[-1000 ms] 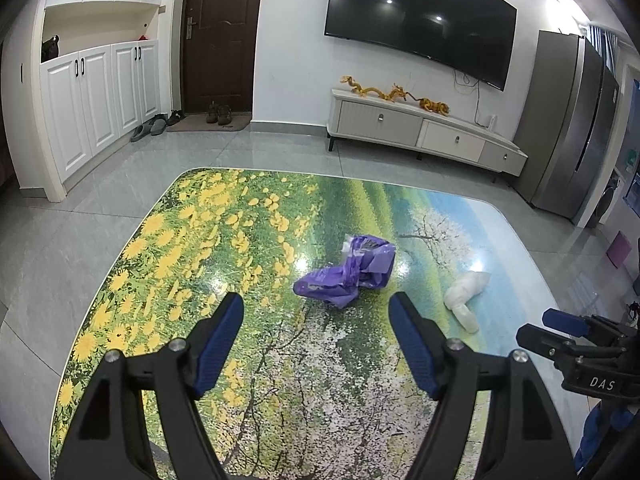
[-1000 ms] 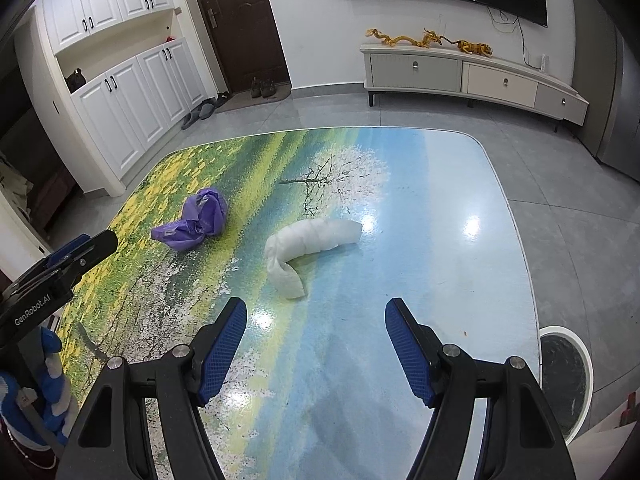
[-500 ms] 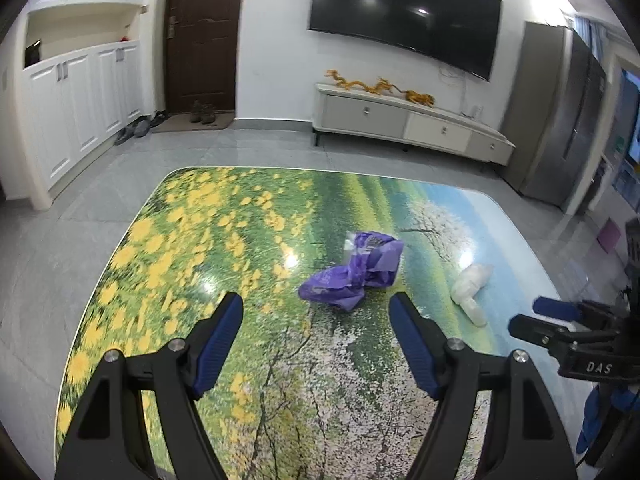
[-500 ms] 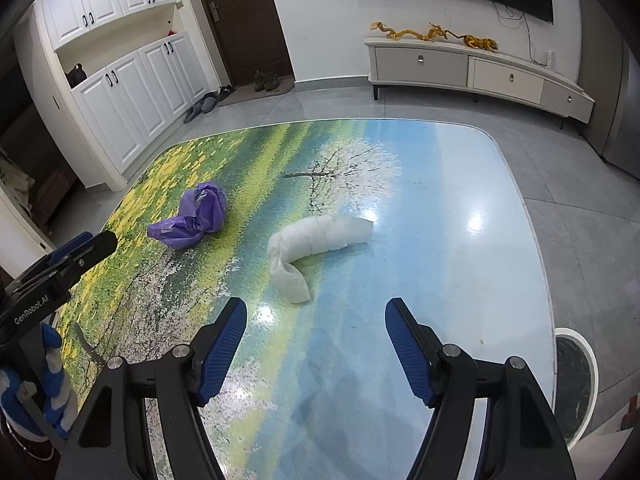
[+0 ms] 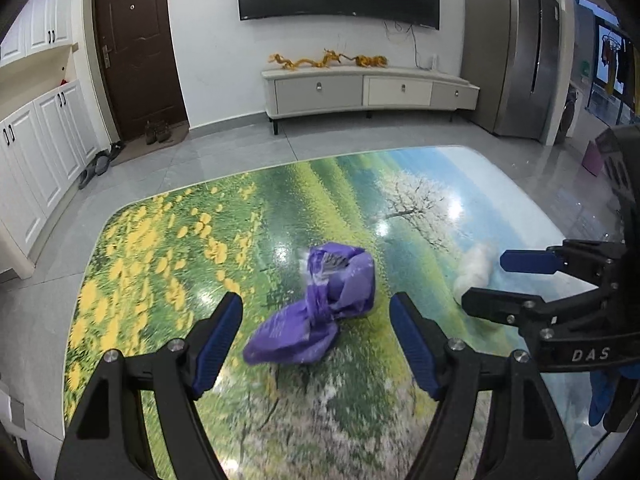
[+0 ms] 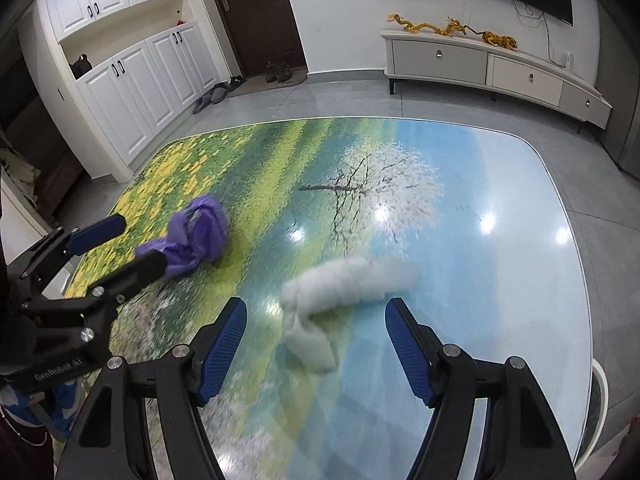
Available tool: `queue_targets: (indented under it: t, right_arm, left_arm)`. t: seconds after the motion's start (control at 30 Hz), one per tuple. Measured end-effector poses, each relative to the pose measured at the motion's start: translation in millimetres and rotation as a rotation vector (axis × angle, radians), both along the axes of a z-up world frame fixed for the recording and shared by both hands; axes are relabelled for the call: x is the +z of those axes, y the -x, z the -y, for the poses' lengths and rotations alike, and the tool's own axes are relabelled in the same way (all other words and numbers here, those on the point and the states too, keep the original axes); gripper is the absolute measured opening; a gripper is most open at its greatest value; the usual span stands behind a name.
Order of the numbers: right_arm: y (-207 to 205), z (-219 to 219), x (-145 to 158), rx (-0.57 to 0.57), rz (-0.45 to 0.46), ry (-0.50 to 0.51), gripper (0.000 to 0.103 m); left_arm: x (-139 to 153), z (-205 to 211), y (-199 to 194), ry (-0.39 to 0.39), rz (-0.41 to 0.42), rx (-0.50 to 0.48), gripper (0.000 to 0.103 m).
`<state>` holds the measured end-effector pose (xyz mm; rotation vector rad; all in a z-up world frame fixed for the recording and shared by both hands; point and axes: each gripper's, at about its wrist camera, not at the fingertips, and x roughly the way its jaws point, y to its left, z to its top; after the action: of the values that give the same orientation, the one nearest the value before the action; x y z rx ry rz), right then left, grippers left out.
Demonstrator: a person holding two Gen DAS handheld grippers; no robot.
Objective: Collect trash
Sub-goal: 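Grasp the purple bag with the left tool while the right tool grasps the white tissue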
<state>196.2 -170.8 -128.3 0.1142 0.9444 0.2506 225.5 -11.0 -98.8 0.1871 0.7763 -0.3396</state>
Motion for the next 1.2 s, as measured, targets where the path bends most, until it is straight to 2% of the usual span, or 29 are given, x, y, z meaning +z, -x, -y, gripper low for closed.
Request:
queue_targets:
  t: [0.23,0.27,0.37,0.47,0.5,0.53,0.67,0.73,0.93,1.2]
  right_arm:
    - [-21,4,-6,-0.008,-0.006,-0.001,0.068]
    - [-22,4,-7,-0.005,-0.007,0.002,0.063]
    - [-25,4,-8,0.004,0.000,0.005,0.054]
    - [-26,3,-8,0.016,0.006,0.008,0.045]
    - [-26,3,-9,0.021,0.007,0.004,0.042]
    - [-25,4,-9,0.029,0.007,-0.004,0.035]
    - [-20,3,-8,0.049,0.012,-0.016,0.025]
    - [-16,4,-8,0.059,0.011,-0.023,0.023]
    - [1,7,-5,0.079,0.006,-0.059,0.021]
    - [42,15,16,0.086,0.048,-0.105,0.021]
  left_arm:
    - [-15,-2,-27,0.049,-0.066,0.033,0.074]
    - [-16,-3,-30,0.057,-0.074,0.036,0.074]
    - [-19,-6,-33,0.079,-0.087,0.049,0.072]
    - [-21,-7,-36,0.093,-0.100,0.055,0.059]
    - [-21,-6,-36,0.095,-0.102,0.055,0.052]
    - [-21,-6,-36,0.096,-0.105,0.053,0.047]
    - [-23,-6,-36,0.110,-0.116,0.058,0.038]
    - [-24,-7,-35,0.129,-0.124,0.062,0.034]
    - [-22,-12,-16,0.155,-0.131,0.083,0.029]
    - [3,-9,30,0.172,-0.080,0.074,0.027]
